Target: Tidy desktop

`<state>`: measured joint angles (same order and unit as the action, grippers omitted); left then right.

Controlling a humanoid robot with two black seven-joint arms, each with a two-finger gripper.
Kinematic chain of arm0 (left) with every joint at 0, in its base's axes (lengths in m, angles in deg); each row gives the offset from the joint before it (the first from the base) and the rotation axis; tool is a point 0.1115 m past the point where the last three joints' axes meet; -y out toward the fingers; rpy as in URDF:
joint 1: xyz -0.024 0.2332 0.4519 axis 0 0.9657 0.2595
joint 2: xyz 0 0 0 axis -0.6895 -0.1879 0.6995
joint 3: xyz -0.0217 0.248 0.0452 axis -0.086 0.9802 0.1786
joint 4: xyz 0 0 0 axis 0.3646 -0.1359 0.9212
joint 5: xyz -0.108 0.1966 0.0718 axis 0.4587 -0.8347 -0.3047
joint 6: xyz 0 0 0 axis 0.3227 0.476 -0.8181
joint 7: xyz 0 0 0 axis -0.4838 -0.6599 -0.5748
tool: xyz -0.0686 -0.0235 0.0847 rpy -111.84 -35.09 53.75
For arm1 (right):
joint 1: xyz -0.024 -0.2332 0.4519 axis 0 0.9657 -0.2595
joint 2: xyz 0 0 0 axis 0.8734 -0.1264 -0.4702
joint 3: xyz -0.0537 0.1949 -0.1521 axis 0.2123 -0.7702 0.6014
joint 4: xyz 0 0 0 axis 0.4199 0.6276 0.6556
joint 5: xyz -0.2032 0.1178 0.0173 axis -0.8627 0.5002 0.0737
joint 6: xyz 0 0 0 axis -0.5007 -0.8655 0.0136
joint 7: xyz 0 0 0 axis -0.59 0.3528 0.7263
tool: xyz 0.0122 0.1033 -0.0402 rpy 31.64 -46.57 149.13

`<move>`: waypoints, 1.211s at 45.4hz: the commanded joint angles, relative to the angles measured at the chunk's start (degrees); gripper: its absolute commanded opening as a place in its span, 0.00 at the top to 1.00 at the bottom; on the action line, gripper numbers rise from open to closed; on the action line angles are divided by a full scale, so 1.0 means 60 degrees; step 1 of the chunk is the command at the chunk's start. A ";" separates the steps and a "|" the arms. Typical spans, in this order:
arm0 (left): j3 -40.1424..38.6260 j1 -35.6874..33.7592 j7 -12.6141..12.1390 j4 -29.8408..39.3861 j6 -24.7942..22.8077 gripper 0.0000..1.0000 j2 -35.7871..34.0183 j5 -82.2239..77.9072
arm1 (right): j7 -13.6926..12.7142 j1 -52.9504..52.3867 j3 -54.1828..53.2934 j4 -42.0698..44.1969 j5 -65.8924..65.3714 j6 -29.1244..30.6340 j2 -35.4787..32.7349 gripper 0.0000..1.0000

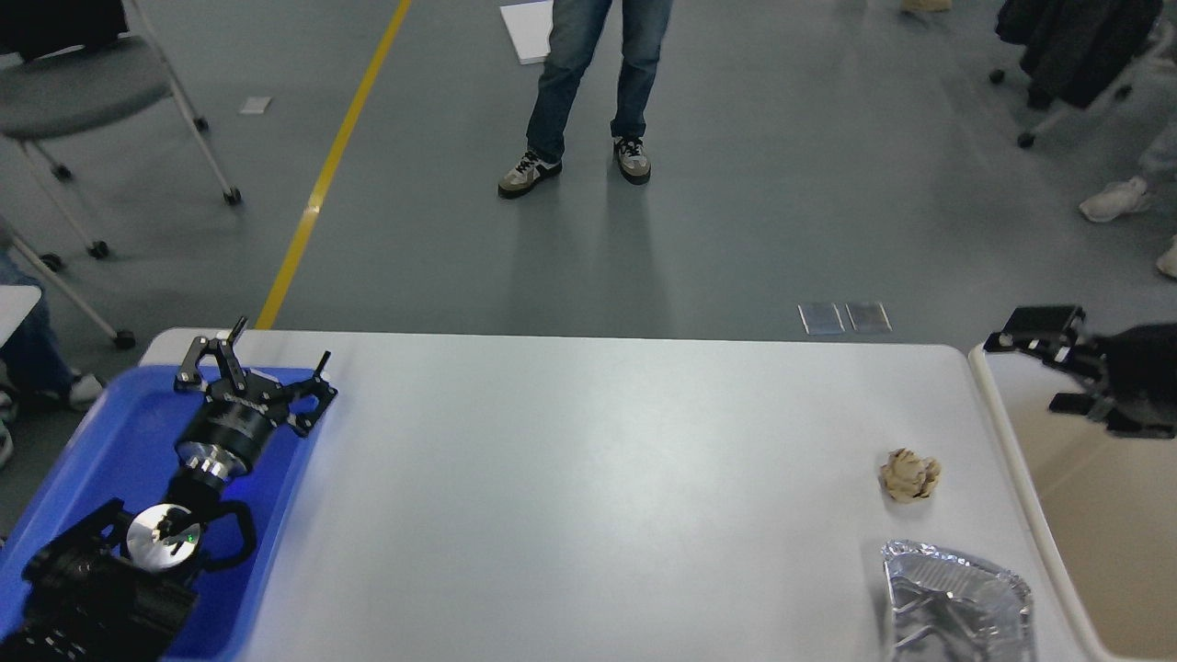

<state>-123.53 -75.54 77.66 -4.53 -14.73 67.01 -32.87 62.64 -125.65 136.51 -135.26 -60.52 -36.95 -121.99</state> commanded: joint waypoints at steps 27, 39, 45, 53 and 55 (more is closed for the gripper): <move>0.0000 -0.0008 -0.0013 0.0000 0.0000 0.00 0.0000 0.0001 | -0.0188 -0.5682 0.5292 -0.0108 0.1700 0.5718 0.6198 0.00; 0.0000 -0.0008 -0.0013 0.0000 0.0000 0.00 0.0000 0.0001 | -0.0188 -0.5858 0.4604 0.0097 0.1730 0.5718 0.6536 0.00; 0.0000 -0.0008 -0.0013 0.0000 0.0000 0.00 0.0000 0.0001 | -0.0188 -0.5814 0.4573 0.0112 0.1730 0.5718 0.6623 0.00; 0.0000 -0.0008 -0.0013 0.0000 0.0000 0.00 0.0000 0.0001 | -0.0188 -0.5784 0.4837 0.0127 0.1730 0.5718 0.6624 0.00; 0.0000 -0.0008 -0.0013 0.0000 0.0000 0.00 0.0000 0.0001 | -0.0173 -0.5813 0.4910 0.0127 0.1730 0.5718 0.6624 0.00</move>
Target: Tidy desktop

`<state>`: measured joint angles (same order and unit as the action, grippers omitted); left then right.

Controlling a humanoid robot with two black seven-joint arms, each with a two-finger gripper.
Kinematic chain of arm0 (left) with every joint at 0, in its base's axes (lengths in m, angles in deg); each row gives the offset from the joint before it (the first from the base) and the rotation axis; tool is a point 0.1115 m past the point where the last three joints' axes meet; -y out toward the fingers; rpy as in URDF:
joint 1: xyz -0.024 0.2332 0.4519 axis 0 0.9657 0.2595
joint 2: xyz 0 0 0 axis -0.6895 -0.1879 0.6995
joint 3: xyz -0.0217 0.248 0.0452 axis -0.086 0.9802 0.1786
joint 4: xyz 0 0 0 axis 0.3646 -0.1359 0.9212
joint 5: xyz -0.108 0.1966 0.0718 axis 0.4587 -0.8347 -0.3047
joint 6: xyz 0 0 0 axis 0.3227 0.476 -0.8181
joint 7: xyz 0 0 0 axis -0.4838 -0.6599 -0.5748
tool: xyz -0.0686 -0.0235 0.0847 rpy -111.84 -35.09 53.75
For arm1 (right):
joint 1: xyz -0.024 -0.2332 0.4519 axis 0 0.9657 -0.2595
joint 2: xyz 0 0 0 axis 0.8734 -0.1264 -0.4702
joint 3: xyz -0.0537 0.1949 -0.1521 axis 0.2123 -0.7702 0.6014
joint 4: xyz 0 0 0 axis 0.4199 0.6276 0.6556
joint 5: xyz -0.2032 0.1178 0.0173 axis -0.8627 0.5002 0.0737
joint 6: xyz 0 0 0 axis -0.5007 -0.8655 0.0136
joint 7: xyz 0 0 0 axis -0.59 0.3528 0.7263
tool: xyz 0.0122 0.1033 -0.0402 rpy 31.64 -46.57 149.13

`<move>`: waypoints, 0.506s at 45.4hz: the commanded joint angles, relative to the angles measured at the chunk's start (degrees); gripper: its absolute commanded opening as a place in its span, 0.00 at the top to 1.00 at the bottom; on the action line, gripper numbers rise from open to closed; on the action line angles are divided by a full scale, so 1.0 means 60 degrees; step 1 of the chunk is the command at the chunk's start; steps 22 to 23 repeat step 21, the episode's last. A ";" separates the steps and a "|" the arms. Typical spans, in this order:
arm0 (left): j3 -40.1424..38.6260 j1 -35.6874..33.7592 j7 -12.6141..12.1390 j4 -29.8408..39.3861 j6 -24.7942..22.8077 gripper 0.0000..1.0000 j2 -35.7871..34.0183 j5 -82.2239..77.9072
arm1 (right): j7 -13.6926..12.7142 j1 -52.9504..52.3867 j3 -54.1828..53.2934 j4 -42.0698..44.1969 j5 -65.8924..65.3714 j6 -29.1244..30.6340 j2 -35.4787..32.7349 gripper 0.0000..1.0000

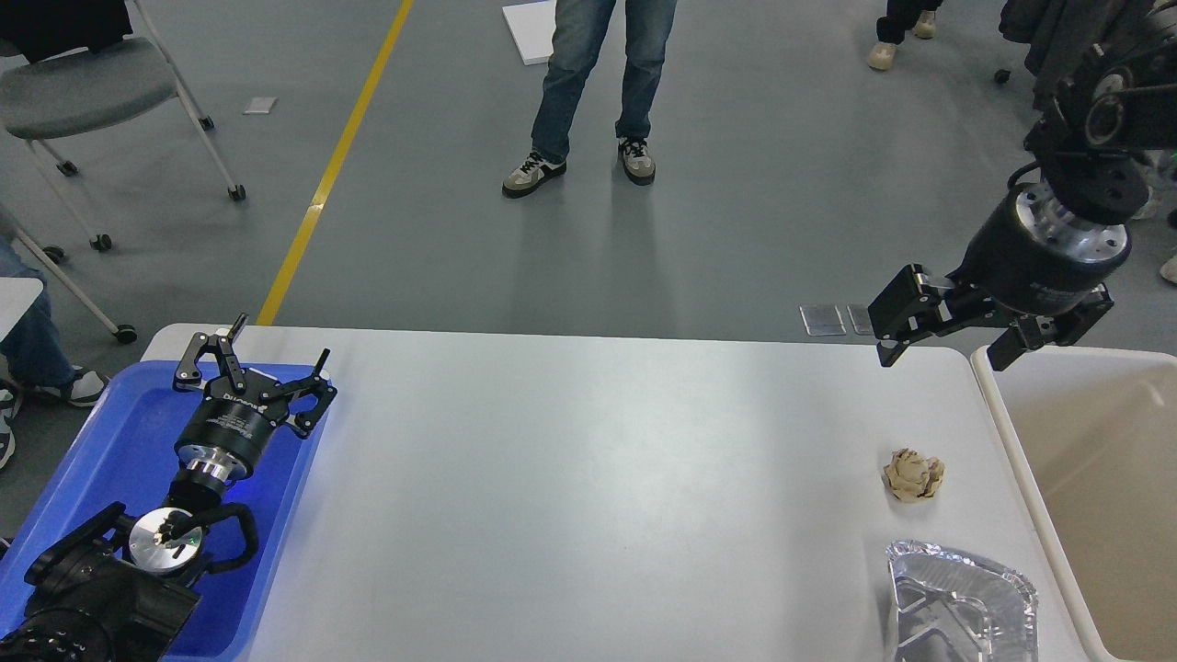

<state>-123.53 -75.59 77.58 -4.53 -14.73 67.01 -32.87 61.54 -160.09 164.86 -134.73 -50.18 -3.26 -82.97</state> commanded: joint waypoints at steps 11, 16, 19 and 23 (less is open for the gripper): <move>0.0000 0.0000 0.0001 0.0000 0.0000 0.00 0.0000 0.0000 | 0.0010 -0.0220 0.0201 0.0449 0.0138 0.0103 0.0164 0.00; 0.0000 0.0000 0.0001 0.0000 0.0000 0.00 0.0000 0.0000 | 0.0010 -0.0264 0.0230 0.0420 0.0182 0.0103 0.0280 0.00; 0.0000 0.0000 0.0001 0.0000 0.0000 0.00 0.0000 0.0000 | 0.0010 -0.0249 0.0288 0.0420 0.0197 0.0103 0.0339 0.00; 0.0000 0.0000 0.0001 0.0000 0.0000 0.00 0.0000 0.0000 | -0.0005 -0.0249 0.0303 0.0420 0.0197 0.0103 0.0354 0.00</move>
